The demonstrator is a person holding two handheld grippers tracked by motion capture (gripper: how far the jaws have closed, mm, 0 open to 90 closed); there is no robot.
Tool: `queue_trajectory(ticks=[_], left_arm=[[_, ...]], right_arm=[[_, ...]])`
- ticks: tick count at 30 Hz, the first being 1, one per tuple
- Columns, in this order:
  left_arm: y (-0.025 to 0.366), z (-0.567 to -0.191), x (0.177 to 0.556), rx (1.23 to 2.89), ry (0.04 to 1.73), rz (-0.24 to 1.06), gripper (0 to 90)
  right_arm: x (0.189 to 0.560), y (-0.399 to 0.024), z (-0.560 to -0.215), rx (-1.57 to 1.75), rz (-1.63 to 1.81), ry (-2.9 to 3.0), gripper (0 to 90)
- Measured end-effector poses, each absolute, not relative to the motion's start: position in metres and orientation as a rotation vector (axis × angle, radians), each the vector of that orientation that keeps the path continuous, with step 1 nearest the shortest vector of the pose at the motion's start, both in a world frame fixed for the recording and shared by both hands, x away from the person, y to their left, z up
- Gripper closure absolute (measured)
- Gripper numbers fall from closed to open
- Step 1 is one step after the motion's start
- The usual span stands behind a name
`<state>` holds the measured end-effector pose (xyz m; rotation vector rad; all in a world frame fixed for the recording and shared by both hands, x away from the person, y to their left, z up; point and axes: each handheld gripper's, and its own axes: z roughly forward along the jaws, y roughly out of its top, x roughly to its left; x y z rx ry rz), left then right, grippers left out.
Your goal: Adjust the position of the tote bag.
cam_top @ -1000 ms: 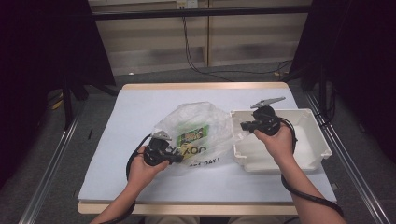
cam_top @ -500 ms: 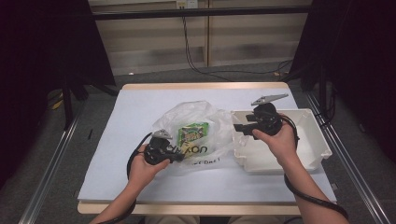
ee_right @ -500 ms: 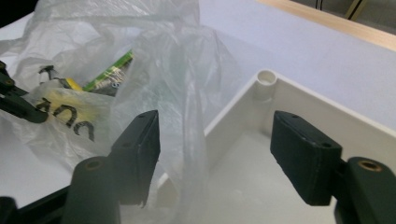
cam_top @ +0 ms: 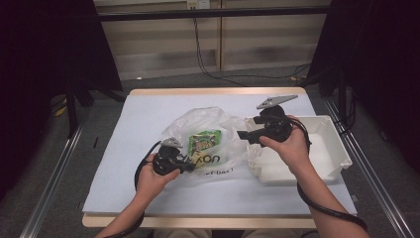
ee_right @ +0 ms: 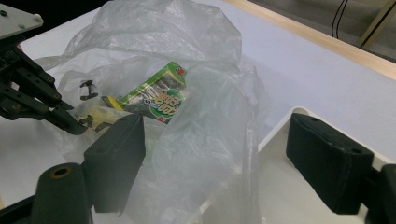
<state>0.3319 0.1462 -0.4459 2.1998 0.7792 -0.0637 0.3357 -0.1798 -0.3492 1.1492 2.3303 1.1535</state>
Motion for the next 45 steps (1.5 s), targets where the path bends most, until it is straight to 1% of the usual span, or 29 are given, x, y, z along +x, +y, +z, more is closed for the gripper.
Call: queue_trajectory(ticks=[11, 17, 29, 40, 45], left_arm=[[0.146, -0.445, 0.332, 2.197, 0.778, -0.066, 89.8], [0.146, -0.445, 0.333, 2.207, 0.779, -0.062, 89.8], [0.146, -0.445, 0.333, 2.202, 0.780, -0.067, 89.9], [0.146, -0.444, 0.332, 2.190, 0.766, -0.068, 89.8], [0.147, -0.443, 0.330, 2.208, 0.734, -0.070, 89.8]], right_arm=[[0.329, -0.169, -0.336, 1.081, 1.172, 2.365, 19.2], [0.327, -0.161, -0.337, 1.030, 1.188, 2.395, 19.4], [0.328, -0.141, -0.353, 0.984, 1.190, 2.469, 19.2], [0.328, -0.100, -0.385, 0.850, 1.202, 2.597, 17.2], [0.329, -0.085, -0.401, 0.825, 1.196, 2.635, 17.1]])
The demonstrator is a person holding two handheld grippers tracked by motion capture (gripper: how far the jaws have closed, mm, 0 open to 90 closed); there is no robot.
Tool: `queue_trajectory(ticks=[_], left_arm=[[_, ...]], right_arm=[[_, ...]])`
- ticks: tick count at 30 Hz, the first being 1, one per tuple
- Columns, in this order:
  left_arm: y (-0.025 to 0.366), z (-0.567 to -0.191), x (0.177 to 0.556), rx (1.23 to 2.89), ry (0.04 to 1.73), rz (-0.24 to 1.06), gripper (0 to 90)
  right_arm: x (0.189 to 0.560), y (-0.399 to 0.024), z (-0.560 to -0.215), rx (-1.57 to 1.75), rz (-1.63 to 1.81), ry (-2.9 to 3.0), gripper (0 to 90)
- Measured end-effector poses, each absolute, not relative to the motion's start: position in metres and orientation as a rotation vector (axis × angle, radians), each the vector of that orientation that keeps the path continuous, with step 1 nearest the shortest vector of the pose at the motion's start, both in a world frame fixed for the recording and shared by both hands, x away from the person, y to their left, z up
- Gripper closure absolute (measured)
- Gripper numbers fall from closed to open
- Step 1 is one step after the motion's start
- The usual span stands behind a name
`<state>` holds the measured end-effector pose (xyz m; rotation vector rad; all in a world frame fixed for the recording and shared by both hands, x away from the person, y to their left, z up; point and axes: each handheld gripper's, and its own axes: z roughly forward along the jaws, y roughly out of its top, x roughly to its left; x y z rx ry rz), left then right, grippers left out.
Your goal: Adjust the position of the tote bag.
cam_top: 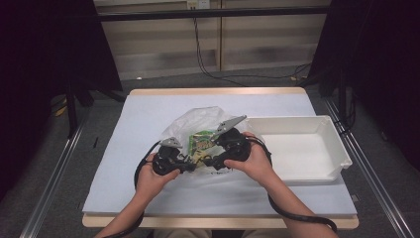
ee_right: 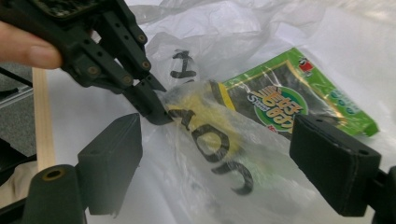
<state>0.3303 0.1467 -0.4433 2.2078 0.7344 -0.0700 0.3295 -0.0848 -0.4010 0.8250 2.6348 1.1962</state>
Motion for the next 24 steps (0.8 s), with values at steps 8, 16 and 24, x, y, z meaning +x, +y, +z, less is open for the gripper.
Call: queue_trajectory(ticks=[8, 16, 24], left_arm=[[0.149, -0.445, 0.328, 2.210, 0.740, -0.092, 89.5], [0.149, -0.448, 0.329, 2.230, 0.738, -0.138, 88.5], [0.152, -0.444, 0.331, 2.194, 0.770, -0.114, 75.2]], right_arm=[[0.334, -0.072, -0.427, 0.800, 1.169, 2.694, 18.6], [0.326, -0.075, -0.450, 0.800, 1.094, 2.734, 39.1], [0.321, -0.079, -0.453, 0.811, 1.099, 2.748, 81.7]])
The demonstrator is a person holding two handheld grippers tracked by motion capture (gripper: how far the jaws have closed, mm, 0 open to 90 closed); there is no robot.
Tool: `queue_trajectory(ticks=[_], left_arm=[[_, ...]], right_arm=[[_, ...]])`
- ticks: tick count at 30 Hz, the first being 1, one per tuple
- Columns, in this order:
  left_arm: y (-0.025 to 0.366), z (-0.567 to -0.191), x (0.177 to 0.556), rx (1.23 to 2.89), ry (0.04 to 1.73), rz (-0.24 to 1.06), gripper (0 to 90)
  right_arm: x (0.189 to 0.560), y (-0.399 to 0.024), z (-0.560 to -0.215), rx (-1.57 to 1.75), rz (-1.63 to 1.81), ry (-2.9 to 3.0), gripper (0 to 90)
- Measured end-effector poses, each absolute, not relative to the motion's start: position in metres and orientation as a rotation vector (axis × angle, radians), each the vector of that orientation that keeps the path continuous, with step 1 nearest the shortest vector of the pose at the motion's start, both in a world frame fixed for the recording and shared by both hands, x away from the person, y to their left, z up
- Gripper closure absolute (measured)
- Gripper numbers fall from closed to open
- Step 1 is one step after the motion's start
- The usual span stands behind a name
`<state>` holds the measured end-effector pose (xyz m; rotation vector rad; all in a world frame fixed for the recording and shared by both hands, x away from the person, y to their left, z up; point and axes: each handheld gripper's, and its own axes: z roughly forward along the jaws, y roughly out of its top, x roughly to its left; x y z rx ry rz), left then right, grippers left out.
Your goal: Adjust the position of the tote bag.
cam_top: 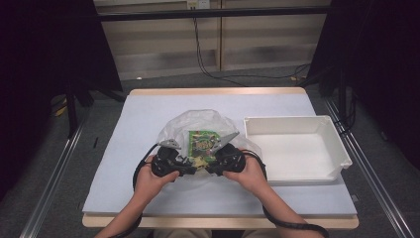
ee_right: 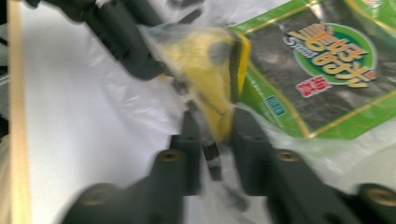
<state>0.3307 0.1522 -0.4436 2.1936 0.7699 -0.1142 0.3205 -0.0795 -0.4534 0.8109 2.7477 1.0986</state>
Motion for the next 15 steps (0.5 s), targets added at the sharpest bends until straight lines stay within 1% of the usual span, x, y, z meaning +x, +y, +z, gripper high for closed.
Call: queue_trajectory(ticks=[1, 2, 3, 5, 6, 8, 10, 15], left_arm=[[0.153, -0.441, 0.331, 2.188, 0.773, -0.092, 70.4], [0.154, -0.439, 0.332, 2.171, 0.782, -0.082, 63.0], [0.155, -0.435, 0.333, 2.160, 0.798, -0.066, 53.3], [0.156, -0.429, 0.334, 2.147, 0.813, -0.002, 42.1], [0.156, -0.426, 0.335, 2.141, 0.810, 0.009, 40.5], [0.155, -0.425, 0.337, 2.125, 0.817, 0.017, 40.1], [0.153, -0.427, 0.338, 2.129, 0.824, 0.033, 42.8], [0.149, -0.440, 0.344, 2.155, 0.830, 0.029, 42.8]], right_arm=[[0.319, -0.079, -0.455, 0.814, 1.085, 2.745, 84.1], [0.318, -0.080, -0.456, 0.810, 1.074, 2.751, 86.0], [0.317, -0.080, -0.458, 0.804, 1.072, 2.763, 86.7], [0.313, -0.081, -0.461, 0.825, 1.066, 2.757, 87.8], [0.312, -0.082, -0.462, 0.814, 1.059, 2.772, 87.8], [0.309, -0.082, -0.465, 0.811, 1.063, 2.768, 88.2], [0.307, -0.083, -0.467, 0.813, 1.050, 2.771, 88.2], [0.301, -0.084, -0.472, 0.789, 1.024, 2.787, 88.2]])
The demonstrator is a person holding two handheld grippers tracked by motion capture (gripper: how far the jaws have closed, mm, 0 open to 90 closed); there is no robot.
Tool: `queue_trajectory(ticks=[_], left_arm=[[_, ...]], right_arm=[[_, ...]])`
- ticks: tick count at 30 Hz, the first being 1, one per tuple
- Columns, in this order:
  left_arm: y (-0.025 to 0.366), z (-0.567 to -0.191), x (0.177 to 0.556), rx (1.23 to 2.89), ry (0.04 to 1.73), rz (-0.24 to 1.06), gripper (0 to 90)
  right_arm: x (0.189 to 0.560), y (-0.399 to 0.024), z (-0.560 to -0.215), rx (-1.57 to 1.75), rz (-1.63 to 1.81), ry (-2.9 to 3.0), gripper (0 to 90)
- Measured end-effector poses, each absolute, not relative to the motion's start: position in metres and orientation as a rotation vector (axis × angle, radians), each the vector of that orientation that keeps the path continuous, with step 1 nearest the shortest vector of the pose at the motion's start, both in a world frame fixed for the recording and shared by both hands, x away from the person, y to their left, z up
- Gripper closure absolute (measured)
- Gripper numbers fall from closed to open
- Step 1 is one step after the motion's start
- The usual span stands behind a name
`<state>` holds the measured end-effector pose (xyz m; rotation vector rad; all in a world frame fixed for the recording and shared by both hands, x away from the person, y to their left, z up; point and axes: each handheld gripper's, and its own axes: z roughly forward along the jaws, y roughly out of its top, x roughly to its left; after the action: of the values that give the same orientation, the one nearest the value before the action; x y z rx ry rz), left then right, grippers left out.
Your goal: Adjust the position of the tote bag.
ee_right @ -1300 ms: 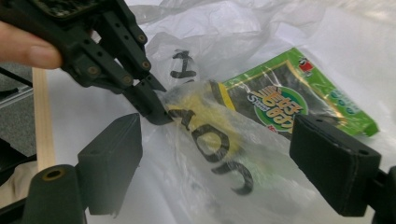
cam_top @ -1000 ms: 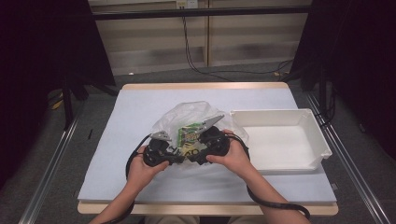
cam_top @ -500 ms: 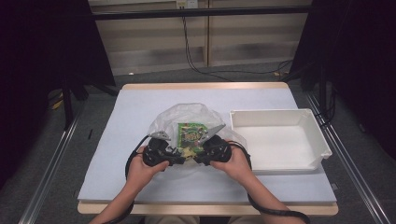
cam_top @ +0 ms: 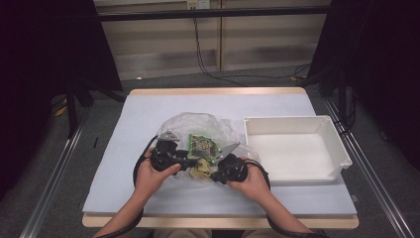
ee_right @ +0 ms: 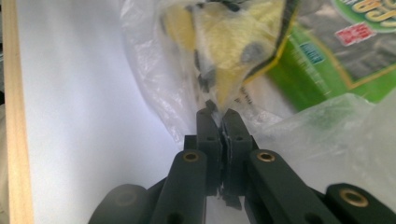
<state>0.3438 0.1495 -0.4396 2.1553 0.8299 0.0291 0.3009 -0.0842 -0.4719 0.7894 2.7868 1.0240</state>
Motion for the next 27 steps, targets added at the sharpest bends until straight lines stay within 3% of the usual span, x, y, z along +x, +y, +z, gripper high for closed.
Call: queue_trajectory(ticks=[4, 6, 8, 10, 12, 16, 19, 24, 27], left_arm=[[0.149, -0.449, 0.348, 2.205, 0.825, 0.035, 39.2], [0.147, -0.456, 0.348, 2.242, 0.817, 0.012, 43.6], [0.148, -0.460, 0.347, 2.271, 0.805, 0.000, 57.7], [0.149, -0.459, 0.345, 2.285, 0.810, -0.027, 77.0], [0.152, -0.456, 0.343, 2.287, 0.793, -0.037, 87.1], [0.157, -0.453, 0.338, 2.290, 0.772, -0.032, 88.2], [0.160, -0.450, 0.336, 2.273, 0.763, -0.046, 88.3], [0.163, -0.450, 0.333, 2.282, 0.746, -0.048, 90.0], [0.162, -0.454, 0.332, 2.303, 0.752, -0.065, 90.0]], right_arm=[[0.299, -0.086, -0.472, 0.805, 1.026, 2.785, 87.1], [0.299, -0.086, -0.472, 0.827, 1.022, 2.781, 84.1], [0.300, -0.086, -0.472, 0.834, 1.025, 2.773, 80.5], [0.301, -0.085, -0.471, 0.855, 1.041, 2.766, 71.9], [0.302, -0.084, -0.468, 0.848, 1.056, 2.748, 58.9], [0.304, -0.082, -0.455, 0.890, 1.103, 2.688, 38.9], [0.306, -0.076, -0.446, 0.871, 1.125, 2.666, 34.5], [0.310, -0.061, -0.440, 0.827, 1.155, 2.643, 31.7], [0.310, -0.054, -0.442, 0.775, 1.181, 2.661, 40.3]])
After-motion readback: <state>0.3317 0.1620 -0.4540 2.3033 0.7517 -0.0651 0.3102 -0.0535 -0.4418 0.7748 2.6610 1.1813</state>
